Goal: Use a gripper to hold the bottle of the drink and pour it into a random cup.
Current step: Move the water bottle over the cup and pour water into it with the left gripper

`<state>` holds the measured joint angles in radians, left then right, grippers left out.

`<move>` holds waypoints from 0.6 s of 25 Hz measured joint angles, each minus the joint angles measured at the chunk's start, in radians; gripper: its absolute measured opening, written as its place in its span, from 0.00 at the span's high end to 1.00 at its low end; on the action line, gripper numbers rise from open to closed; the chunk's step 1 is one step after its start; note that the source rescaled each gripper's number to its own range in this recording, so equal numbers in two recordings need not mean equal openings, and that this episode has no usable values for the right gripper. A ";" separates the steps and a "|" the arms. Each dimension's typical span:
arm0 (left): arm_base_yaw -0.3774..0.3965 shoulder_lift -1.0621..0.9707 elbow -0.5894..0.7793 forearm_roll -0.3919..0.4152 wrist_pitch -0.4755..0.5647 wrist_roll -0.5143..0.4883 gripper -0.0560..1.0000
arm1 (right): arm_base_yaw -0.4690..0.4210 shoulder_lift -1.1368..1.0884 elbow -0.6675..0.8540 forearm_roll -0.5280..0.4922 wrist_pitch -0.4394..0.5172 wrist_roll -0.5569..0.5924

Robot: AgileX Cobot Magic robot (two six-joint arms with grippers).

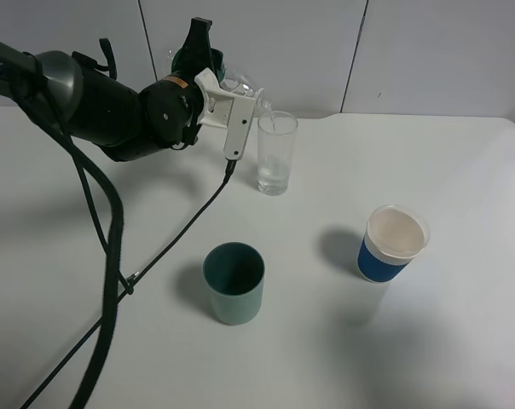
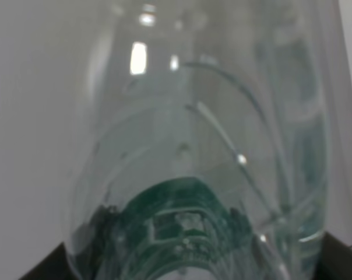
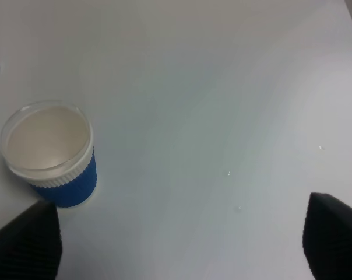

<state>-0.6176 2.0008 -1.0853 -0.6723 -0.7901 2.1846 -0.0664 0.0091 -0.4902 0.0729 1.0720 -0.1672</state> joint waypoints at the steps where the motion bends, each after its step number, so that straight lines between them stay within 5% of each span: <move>1: 0.000 0.000 0.000 0.000 0.000 0.000 0.92 | 0.000 0.000 0.000 0.000 0.000 0.000; 15: 0.000 0.000 0.000 0.003 -0.001 0.004 0.92 | 0.000 0.000 0.000 0.000 0.000 0.000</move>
<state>-0.6176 2.0008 -1.0853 -0.6693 -0.7912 2.1885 -0.0664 0.0091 -0.4902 0.0729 1.0720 -0.1672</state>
